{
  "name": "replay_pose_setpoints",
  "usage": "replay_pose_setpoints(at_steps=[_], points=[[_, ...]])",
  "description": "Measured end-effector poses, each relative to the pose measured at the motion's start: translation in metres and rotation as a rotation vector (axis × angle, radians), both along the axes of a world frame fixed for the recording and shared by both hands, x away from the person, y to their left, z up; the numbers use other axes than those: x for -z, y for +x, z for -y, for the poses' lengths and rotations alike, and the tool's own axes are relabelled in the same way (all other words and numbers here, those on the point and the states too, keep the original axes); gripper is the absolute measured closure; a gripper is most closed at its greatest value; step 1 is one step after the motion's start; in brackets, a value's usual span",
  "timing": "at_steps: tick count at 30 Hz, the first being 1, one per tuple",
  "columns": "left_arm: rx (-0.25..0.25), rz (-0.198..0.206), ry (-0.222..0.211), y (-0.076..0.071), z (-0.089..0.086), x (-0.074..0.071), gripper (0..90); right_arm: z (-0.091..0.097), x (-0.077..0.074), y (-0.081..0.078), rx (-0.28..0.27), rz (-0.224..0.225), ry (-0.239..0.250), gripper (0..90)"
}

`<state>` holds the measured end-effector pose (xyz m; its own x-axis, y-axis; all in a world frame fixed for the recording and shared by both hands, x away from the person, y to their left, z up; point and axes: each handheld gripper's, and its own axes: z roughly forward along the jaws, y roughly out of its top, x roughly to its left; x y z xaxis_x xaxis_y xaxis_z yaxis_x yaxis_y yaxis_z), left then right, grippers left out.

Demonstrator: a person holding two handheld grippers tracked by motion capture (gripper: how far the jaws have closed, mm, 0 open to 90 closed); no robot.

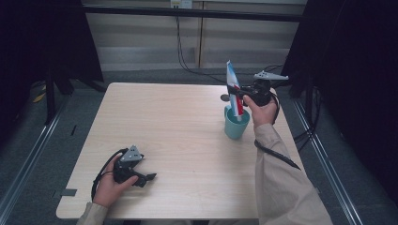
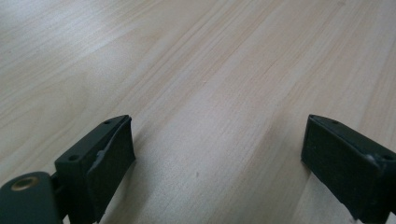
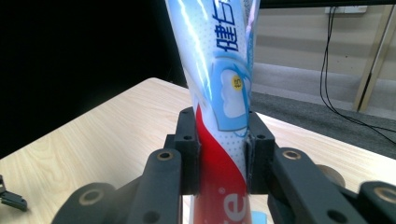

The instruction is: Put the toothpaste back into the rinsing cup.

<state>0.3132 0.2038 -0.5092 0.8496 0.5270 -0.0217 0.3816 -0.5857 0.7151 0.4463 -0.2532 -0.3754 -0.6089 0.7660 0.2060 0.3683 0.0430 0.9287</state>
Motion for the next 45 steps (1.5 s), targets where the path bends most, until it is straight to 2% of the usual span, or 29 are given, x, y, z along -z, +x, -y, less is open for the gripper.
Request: replay_pose_setpoints(at_steps=[16,22,45], points=[[-0.001,0.002,-0.001,0.000,0.000,0.000,8.9,0.008,0.014,0.004,0.042,0.000,0.000,72.4],[-0.001,0.002,-0.001,0.000,0.000,0.000,8.9,0.009,0.021,0.003,0.042,-0.011,0.007,72.4],[-0.003,-0.002,-0.005,0.000,0.000,0.000,8.9,0.011,0.031,0.000,0.063,-0.005,-0.018,71.9]])
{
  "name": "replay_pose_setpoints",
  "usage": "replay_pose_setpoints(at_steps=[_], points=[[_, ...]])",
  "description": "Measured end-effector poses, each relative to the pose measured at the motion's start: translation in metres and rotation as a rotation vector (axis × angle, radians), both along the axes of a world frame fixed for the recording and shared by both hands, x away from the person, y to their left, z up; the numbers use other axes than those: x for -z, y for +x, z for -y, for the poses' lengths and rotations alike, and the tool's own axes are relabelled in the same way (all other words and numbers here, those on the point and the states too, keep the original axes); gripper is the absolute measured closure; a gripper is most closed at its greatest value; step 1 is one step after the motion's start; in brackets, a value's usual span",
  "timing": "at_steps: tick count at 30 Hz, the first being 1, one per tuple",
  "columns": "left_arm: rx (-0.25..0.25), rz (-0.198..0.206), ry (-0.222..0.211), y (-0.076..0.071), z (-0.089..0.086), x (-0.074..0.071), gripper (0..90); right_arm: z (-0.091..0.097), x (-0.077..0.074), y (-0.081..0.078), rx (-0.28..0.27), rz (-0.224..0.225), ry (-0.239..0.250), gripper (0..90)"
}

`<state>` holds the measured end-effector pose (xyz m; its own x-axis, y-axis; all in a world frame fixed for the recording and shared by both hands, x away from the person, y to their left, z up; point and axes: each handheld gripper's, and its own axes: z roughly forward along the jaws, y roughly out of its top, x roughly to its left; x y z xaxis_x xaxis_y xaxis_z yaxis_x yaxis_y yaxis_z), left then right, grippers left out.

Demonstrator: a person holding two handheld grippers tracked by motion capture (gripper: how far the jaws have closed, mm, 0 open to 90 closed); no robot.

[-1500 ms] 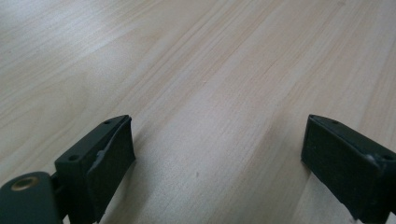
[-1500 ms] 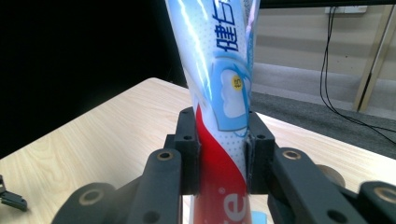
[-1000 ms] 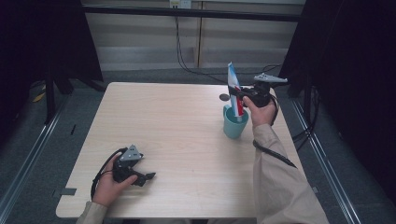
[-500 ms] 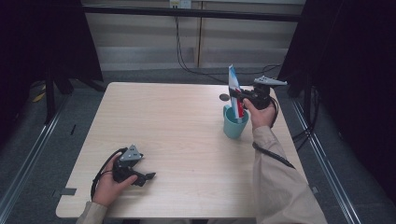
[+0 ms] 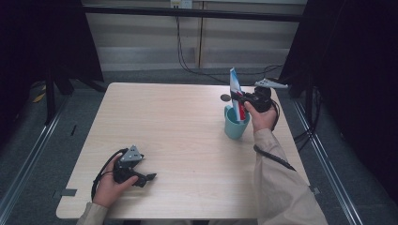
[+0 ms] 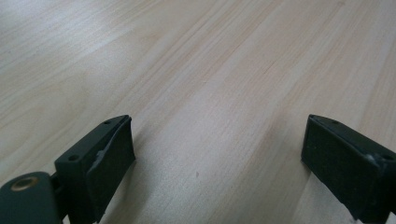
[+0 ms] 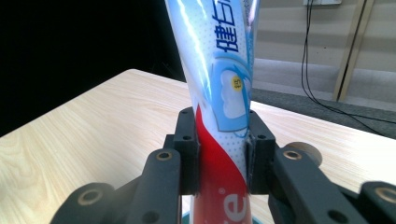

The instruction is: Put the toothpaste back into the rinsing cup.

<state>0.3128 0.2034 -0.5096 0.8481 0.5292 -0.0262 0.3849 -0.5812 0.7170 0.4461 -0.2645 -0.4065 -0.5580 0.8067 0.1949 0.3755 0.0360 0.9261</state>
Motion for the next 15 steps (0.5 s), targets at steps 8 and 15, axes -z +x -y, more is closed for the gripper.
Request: replay_pose_setpoints(at_steps=[8,15], points=[[-0.001,0.001,0.001,-0.0001,0.0000,0.0000,8.9,-0.0001,0.0028,-0.0016,-0.002,0.001,0.008,71.7],[0.002,0.005,0.004,0.0003,-0.0002,-0.0002,8.9,-0.0028,0.0098,-0.0029,-0.008,-0.003,0.000,71.4]])
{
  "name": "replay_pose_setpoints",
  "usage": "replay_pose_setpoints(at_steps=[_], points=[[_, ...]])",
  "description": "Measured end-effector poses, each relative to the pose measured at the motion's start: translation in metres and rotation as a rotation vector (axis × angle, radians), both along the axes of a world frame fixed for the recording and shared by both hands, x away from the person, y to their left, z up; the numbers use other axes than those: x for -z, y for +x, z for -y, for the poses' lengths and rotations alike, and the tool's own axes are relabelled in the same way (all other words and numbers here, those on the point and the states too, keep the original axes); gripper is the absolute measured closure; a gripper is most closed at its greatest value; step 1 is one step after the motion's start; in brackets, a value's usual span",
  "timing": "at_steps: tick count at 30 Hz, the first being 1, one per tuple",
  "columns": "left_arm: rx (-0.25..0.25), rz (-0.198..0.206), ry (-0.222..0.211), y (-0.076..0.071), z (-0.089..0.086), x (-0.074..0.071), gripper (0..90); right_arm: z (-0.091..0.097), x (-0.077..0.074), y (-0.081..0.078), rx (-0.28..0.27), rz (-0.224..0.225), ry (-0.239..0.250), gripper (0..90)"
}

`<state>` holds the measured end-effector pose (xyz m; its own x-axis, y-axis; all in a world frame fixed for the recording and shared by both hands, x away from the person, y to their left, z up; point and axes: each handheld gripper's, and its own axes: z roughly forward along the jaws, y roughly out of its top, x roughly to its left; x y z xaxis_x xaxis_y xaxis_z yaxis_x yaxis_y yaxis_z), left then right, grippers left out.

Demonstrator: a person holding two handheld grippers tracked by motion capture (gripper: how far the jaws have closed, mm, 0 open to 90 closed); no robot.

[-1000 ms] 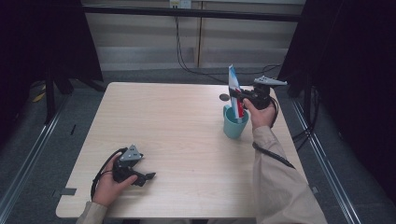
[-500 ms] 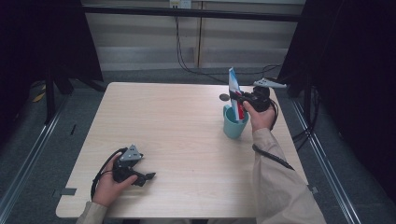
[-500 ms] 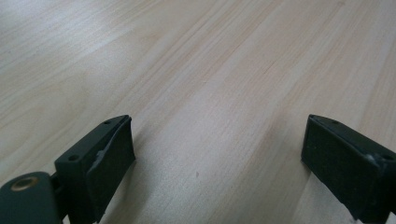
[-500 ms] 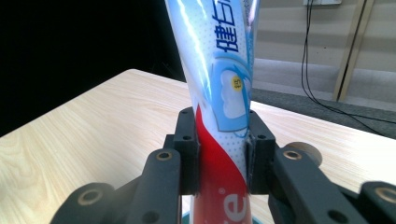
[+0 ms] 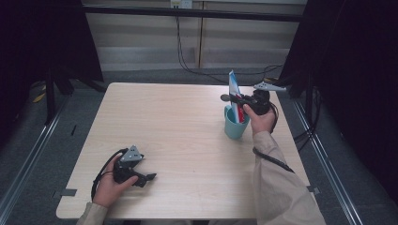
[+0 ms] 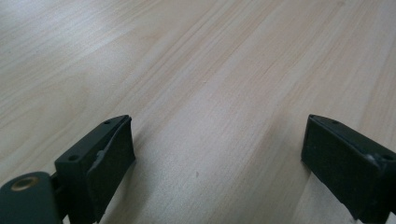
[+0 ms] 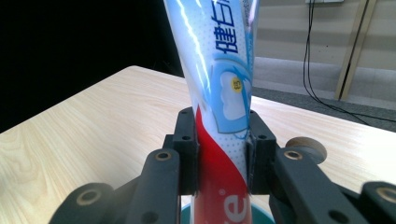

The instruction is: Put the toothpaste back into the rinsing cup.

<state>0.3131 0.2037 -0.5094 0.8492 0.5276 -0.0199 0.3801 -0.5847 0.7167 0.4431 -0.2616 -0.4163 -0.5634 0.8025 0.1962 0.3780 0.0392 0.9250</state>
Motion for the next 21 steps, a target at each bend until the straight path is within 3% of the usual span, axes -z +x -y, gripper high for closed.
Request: replay_pose_setpoints(at_steps=[21], points=[[0.007,0.000,0.009,0.000,0.000,0.000,8.9,0.003,0.013,-0.009,0.006,-0.028,-0.031,70.4]])
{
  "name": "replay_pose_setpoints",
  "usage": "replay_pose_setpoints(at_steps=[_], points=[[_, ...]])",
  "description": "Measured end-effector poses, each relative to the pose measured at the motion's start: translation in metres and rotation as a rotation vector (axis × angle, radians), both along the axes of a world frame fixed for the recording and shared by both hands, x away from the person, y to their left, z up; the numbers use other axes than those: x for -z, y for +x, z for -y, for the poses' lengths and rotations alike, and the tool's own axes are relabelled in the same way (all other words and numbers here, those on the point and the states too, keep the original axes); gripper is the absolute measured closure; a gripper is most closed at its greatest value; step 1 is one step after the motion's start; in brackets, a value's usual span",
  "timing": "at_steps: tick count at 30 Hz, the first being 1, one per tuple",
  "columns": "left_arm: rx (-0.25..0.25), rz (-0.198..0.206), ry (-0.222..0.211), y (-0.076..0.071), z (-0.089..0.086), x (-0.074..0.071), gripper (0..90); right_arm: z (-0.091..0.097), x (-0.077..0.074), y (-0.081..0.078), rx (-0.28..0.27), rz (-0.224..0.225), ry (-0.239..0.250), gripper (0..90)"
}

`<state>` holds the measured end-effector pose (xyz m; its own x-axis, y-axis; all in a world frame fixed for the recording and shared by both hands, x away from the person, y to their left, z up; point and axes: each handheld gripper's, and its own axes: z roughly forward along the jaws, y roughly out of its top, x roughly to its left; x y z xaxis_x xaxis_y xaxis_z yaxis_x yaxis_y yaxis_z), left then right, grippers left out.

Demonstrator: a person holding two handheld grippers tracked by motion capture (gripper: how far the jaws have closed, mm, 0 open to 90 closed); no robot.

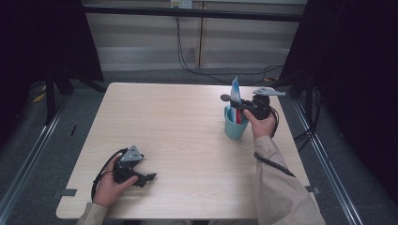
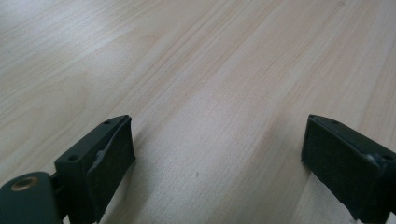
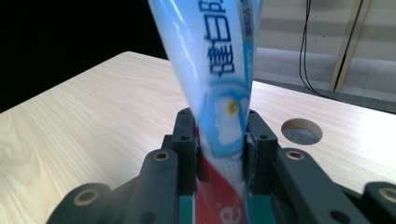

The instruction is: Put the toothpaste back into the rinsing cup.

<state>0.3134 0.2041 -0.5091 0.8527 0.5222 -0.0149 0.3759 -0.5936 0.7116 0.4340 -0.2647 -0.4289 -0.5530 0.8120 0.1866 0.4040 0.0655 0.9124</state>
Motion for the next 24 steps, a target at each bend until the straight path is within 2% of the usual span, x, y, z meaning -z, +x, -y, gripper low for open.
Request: replay_pose_setpoints(at_steps=[8,24], points=[[0.000,0.000,0.000,0.000,0.000,0.000,8.9,0.005,0.007,-0.006,0.005,-0.017,-0.008,70.6],[0.001,0.000,0.000,0.000,0.000,0.000,8.8,0.011,0.005,-0.012,0.010,-0.026,-0.016,70.1]])
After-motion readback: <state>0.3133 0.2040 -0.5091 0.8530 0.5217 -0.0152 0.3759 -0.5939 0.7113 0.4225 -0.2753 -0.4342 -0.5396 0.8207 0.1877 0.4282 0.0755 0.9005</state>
